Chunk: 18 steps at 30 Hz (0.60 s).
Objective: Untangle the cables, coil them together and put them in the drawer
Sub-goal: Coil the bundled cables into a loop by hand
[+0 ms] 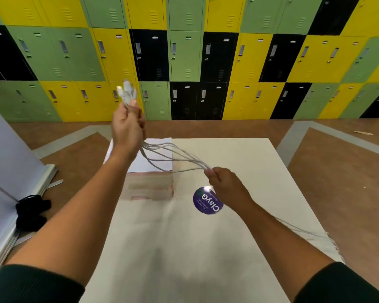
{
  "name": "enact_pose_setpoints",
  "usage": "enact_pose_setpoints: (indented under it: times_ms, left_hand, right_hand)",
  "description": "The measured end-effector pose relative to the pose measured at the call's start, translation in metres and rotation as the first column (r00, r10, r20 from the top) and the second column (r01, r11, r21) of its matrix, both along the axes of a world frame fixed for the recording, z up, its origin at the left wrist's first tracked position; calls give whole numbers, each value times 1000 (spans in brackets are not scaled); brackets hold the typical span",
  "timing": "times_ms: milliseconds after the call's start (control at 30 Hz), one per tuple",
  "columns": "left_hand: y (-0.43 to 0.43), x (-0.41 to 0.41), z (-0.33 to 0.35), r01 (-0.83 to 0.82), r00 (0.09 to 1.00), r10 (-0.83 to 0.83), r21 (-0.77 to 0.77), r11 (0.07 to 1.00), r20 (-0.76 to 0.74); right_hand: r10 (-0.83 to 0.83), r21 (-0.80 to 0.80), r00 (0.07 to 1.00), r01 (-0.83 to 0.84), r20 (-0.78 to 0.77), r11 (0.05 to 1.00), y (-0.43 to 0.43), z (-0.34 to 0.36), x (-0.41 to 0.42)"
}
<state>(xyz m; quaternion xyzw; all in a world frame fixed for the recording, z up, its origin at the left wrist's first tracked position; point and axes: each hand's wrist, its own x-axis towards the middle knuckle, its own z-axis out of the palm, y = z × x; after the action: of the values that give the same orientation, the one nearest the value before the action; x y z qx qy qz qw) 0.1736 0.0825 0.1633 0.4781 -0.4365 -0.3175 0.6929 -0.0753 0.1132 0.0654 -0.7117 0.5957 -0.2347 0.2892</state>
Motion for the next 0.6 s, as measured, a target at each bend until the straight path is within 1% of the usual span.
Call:
enact_pose_setpoints:
  times_ms: [133, 200, 300, 367, 433, 500, 567, 600]
  left_hand:
    - [7, -33, -18, 149, 969, -149, 16, 989, 195]
    - [9, -44, -25, 179, 942, -189, 59, 982, 276]
    - [10, -57, -32, 217, 893, -244, 113, 970, 377]
    - [11, -63, -34, 258, 866, -307, 174, 950, 394]
    - [13, -68, -33, 272, 865, -335, 213, 939, 373]
    - [15, -72, -30, 229, 868, -308, 238, 944, 389]
    - [16, -74, -26, 176, 852, -300, 304, 936, 429]
    - [16, -74, -26, 173, 845, -323, 355, 919, 426]
  right_hand:
    - [-28, -75, 998, 33, 59, 997, -12, 36, 17]
    - [-29, -91, 997, 36, 77, 995, -15, 49, 22]
    - [11, -70, 995, -4, 98, 998, -14, 60, 31]
    - [31, -96, 991, -19, 127, 995, -13, 64, 40]
    - [25, -132, 991, -8, 130, 991, -14, 65, 45]
    - [7, -136, 994, 8, 107, 991, -16, 61, 47]
    - [-6, -128, 995, 19, 96, 992, -17, 55, 49]
    - [-7, -117, 995, 18, 97, 993, -18, 52, 50]
